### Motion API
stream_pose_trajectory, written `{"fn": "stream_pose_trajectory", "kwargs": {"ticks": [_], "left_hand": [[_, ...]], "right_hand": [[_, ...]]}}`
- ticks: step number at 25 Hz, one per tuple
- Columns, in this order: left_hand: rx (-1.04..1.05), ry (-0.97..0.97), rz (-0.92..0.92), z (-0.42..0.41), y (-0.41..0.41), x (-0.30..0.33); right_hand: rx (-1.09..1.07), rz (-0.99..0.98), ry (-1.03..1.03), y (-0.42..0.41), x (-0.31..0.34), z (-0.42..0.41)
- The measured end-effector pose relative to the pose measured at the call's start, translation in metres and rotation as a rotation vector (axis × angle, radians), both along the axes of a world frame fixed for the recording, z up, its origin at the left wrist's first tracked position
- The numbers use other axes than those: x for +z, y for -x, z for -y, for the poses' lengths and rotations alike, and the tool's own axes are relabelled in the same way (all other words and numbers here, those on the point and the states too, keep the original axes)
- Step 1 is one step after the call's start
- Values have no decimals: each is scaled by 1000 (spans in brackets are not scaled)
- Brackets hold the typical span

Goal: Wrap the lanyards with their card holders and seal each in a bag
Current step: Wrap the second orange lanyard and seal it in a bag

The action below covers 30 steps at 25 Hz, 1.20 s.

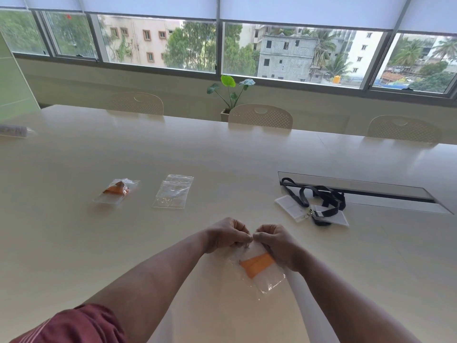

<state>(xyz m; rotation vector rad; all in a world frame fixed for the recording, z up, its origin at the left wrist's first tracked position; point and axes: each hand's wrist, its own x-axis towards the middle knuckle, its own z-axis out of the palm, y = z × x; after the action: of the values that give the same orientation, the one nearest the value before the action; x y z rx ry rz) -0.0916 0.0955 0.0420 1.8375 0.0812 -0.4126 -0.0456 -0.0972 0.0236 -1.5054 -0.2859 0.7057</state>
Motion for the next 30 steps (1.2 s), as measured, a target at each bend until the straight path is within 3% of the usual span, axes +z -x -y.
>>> {"fn": "stream_pose_trajectory", "kwargs": {"ticks": [7,15,30], "left_hand": [[-9,19,1,-1,0,-1],[5,17,10,1,3,1],[86,40,50,2,8,-4]], "right_hand": [[48,-35,-1,0,5,-2],[-75,47,15,3,-3,-2],[-155,25,-72,1,-6,-2]]}}
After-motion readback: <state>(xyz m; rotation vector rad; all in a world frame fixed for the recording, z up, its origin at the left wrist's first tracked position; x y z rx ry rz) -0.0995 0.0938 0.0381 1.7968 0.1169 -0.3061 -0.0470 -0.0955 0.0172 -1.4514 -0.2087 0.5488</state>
